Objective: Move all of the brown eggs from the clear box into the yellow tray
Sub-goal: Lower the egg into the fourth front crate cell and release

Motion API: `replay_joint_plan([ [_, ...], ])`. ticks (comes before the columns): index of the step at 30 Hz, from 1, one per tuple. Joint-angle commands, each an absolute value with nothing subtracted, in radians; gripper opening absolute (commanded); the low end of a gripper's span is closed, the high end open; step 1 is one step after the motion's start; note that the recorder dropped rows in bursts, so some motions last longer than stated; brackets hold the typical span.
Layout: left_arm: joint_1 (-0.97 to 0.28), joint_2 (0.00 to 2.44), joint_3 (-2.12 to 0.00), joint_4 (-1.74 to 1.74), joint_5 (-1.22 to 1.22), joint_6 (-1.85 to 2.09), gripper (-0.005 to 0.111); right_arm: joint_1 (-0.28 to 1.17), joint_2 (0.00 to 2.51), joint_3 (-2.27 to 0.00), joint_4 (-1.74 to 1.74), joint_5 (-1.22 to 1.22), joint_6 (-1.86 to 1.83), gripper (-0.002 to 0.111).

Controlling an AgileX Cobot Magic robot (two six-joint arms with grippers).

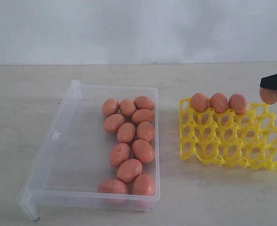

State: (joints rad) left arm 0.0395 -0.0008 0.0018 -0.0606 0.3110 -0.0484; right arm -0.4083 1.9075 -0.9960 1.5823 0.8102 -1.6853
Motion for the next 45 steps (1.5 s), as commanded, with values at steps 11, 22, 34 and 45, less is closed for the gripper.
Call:
replay_joint_plan([
  [11,0.037,0.0,0.0,-0.063,0.307,-0.049,-0.004,-0.409,2.007,-1.001,1.68,0.861,-1.814,0.0],
  [22,0.037,0.0,0.0,-0.063,0.305,-0.049,-0.004,-0.409,2.037,-1.001,1.744,0.86,-1.871,0.0],
  [34,0.037,0.0,0.0,-0.063,0.305,-0.049,-0.004,-0.409,2.037,-1.001,1.744,0.876,-1.945,0.009],
  [45,0.037,0.0,0.0,-0.063,0.305,-0.049,-0.004,-0.409,2.037,-1.001,1.744,0.878,-1.945,0.055],
])
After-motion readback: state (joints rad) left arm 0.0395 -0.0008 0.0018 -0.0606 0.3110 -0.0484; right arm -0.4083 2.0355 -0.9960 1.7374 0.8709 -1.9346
